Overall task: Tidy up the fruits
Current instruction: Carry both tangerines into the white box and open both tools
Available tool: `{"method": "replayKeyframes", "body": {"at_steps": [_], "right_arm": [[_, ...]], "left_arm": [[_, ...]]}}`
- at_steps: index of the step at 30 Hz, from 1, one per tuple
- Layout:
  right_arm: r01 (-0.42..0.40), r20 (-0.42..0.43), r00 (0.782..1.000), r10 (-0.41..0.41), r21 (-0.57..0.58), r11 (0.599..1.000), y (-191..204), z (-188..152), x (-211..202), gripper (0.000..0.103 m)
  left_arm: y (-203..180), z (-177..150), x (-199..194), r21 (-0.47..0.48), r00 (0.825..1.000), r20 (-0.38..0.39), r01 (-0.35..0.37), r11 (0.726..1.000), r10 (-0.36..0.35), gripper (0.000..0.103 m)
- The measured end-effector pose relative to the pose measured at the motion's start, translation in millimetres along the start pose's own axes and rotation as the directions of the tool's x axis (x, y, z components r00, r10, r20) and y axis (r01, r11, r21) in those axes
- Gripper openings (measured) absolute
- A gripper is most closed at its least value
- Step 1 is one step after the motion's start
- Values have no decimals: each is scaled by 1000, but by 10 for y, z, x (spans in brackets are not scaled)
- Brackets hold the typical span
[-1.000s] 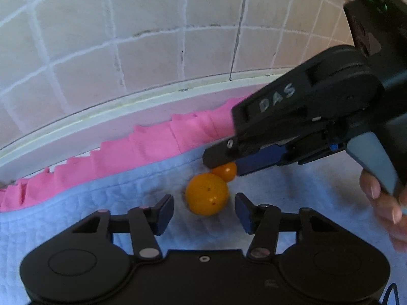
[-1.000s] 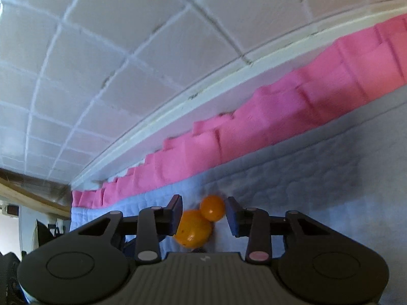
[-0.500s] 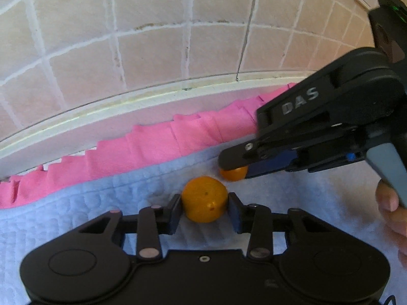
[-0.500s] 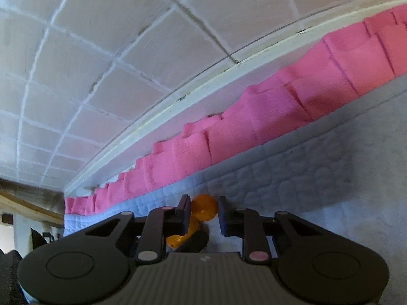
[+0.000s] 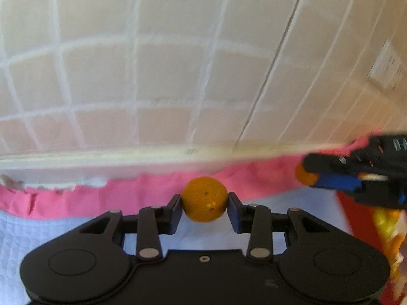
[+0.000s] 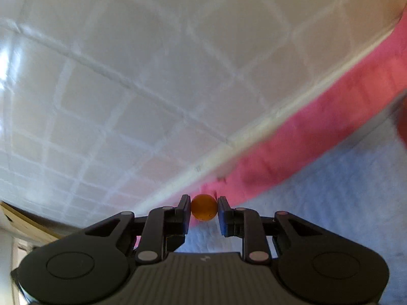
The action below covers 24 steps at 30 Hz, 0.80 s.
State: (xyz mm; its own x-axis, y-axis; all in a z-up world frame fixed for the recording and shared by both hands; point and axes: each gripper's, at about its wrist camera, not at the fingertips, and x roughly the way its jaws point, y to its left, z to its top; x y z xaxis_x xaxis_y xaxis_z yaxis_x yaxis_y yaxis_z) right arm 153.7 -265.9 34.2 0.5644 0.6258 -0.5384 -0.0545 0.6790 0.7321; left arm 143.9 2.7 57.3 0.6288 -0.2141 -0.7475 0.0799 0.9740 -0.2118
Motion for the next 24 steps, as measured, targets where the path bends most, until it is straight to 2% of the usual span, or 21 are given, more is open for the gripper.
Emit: {"method": "replayKeyframes", "body": {"at_steps": [5,9,12,18,24], "right_arm": [[-4,152,988,7,-15,1000,-43,206,-730,24],[26,262,965,-23,-8,1000,-216,339,-1333,24],[63,326,943,-65,15,998,-421,390,-1714,24],[120,377,914,-154,112,986,-1012,497,-2197,24],[173,360,903,-233,191,966,-1629,533,-2268,24]], "left_arm": [[-498,353,-224,35,997,39,65,997,-66,45],[-1011,530,-264,94,989,48,134,987,-139,45],[-1450,534,-239,140,980,34,189,972,-195,45],[-2211,303,33,233,959,-52,284,930,-280,45],[-2709,9,392,284,940,-161,337,898,-302,45]]}}
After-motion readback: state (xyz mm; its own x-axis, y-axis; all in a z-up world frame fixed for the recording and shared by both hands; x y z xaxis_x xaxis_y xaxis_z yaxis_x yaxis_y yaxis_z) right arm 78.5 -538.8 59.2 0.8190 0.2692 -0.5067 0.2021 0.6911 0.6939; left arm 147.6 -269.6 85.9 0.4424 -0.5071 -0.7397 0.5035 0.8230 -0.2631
